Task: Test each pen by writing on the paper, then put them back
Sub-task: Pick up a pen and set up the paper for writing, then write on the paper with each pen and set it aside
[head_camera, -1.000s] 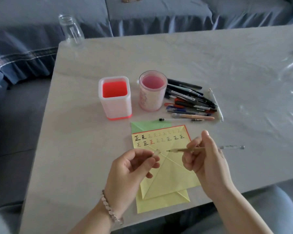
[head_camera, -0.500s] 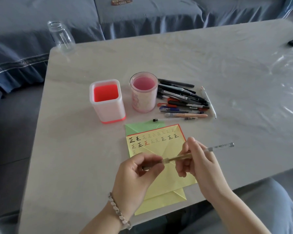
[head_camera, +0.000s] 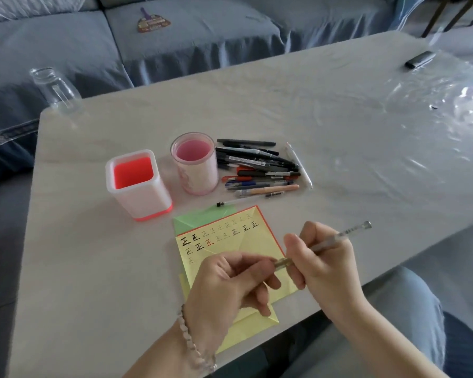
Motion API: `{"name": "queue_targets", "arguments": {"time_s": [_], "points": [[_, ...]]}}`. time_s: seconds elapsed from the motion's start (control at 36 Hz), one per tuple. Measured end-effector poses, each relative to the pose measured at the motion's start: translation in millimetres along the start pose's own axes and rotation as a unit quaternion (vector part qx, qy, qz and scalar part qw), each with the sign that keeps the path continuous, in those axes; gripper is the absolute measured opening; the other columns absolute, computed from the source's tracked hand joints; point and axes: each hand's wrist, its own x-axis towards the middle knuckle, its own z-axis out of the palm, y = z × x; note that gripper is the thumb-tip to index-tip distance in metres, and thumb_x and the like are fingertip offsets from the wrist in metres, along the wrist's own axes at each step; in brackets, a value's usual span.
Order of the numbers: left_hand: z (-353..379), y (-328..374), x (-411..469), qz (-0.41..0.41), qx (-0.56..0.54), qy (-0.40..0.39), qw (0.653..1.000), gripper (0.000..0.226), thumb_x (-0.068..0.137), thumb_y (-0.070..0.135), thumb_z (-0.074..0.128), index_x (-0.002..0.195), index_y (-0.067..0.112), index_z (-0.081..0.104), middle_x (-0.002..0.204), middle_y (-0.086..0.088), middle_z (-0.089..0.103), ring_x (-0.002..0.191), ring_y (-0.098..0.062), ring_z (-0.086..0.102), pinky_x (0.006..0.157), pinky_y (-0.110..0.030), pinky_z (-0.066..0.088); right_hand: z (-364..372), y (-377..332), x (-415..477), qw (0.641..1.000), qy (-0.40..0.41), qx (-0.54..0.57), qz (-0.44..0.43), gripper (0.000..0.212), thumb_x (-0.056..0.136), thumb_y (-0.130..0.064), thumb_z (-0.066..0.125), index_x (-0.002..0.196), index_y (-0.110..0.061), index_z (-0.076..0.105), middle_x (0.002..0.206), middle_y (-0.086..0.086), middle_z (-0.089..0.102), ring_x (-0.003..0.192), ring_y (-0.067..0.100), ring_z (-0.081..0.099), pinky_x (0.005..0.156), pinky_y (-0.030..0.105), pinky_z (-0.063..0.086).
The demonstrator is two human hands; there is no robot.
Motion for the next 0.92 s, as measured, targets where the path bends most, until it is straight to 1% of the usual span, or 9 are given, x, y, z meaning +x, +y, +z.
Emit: {"name": "queue_targets", "arguments": {"time_s": [0.11, 0.17, 0.33, 0.42, 0.5, 0.58, 0.69, 0.78, 0.92], "points": [[12, -1, 16, 0.024, 0.073, -0.009, 0.997, 0.003, 0.074, 0.005, 0.067, 0.074, 0.006, 0.07, 0.061, -0.009, 0.066, 0.044, -0.012, 0.057, 0.044, -0.02, 0.048, -16, -8, 10, 1.0, 0.005, -0.029, 0.001, 0.04, 0.084, -0.001, 0.06, 0.052, -0.01, 0.038, 0.034, -0.001, 0.041, 0.029, 0.008, 0.034, 0.034, 0.017, 0.03], [59, -4, 26, 0.084, 0.205, -0.062, 0.973, 0.011, 0.078, 0.003, 0.068, 0.075, 0.013, 0.068, 0.063, -0.002, 0.069, 0.055, -0.012, 0.065, 0.053, -0.02, 0.051, -60, -20, -2, 0.993, 0.107, -0.057, 0.006, 0.037, 0.088, -0.005, 0.055, 0.054, -0.01, 0.041, 0.035, -0.001, 0.044, 0.032, 0.009, 0.036, 0.037, 0.016, 0.031], [80, -22, 67, 0.199, 0.405, -0.071, 0.89, 0.011, 0.08, 0.021, 0.07, 0.09, 0.022, 0.066, 0.079, 0.017, 0.064, 0.074, 0.005, 0.06, 0.069, -0.003, 0.042, -97, -12, -2, 0.978, 0.174, -0.11, 0.042, 0.029, 0.091, -0.014, 0.055, 0.062, -0.01, 0.052, 0.039, -0.003, 0.048, 0.035, 0.008, 0.038, 0.04, 0.016, 0.033], [111, -34, 73, 0.218, 0.44, -0.106, 0.865, 0.019, 0.084, 0.021, 0.065, 0.102, 0.021, 0.061, 0.089, 0.016, 0.06, 0.083, 0.002, 0.058, 0.072, 0.0, 0.038, -158, -12, -23, 0.946, 0.259, -0.191, 0.041, 0.03, 0.089, -0.012, 0.058, 0.059, -0.008, 0.057, 0.049, -0.004, 0.055, 0.038, 0.006, 0.044, 0.048, 0.017, 0.038], [122, -43, 76, 0.217, 0.463, -0.12, 0.851, 0.011, 0.085, 0.015, 0.062, 0.095, 0.02, 0.062, 0.083, 0.013, 0.061, 0.078, -0.001, 0.058, 0.07, 0.001, 0.037, -216, 3, -49, 0.898, 0.293, -0.311, 0.102, 0.044, 0.088, -0.015, 0.06, 0.045, -0.005, 0.057, 0.066, -0.008, 0.059, 0.048, 0.001, 0.054, 0.063, 0.023, 0.037], [112, -54, 78, 0.21, 0.495, -0.112, 0.836, 0.011, 0.085, 0.011, 0.06, 0.091, 0.02, 0.063, 0.081, 0.012, 0.061, 0.077, -0.003, 0.057, 0.069, -0.002, 0.038, -258, 29, -71, 0.845, 0.304, -0.399, 0.185, 0.051, 0.087, -0.014, 0.058, 0.036, -0.011, 0.052, 0.068, -0.002, 0.062, 0.051, 0.005, 0.053, 0.064, 0.022, 0.029], [86, -60, 82, 0.178, 0.533, -0.075, 0.824, 0.013, 0.085, 0.007, 0.06, 0.092, 0.017, 0.065, 0.086, 0.005, 0.064, 0.082, -0.009, 0.059, 0.079, -0.016, 0.042, -290, 63, -96, 0.794, 0.306, -0.431, 0.299, 0.033, 0.086, -0.02, 0.059, 0.054, -0.016, 0.064, 0.08, 0.012, 0.069, 0.075, 0.027, 0.061, 0.07, 0.027, 0.04], [64, -59, 84, 0.163, 0.546, -0.042, 0.821, 0.015, 0.086, 0.005, 0.059, 0.096, 0.014, 0.065, 0.091, 0.002, 0.064, 0.085, -0.012, 0.058, 0.079, -0.019, 0.042, -293, 71, -102, 0.791, 0.325, -0.414, 0.312, 0.02, 0.085, -0.025, 0.062, 0.089, -0.006, 0.067, 0.093, 0.013, 0.068, 0.093, 0.029, 0.06, 0.078, 0.03, 0.042], [27, -57, 86, 0.15, 0.594, 0.015, 0.79, 0.017, 0.086, 0.006, 0.058, 0.1, 0.013, 0.064, 0.101, -0.002, 0.061, 0.07, -0.02, 0.055, 0.054, -0.021, 0.037, -271, 59, -77, 0.842, 0.298, -0.368, 0.257, 0.014, 0.082, -0.024, 0.065, 0.086, -0.011, 0.066, 0.068, 0.001, 0.067, 0.069, 0.021, 0.063, 0.07, 0.028, 0.047]]}}
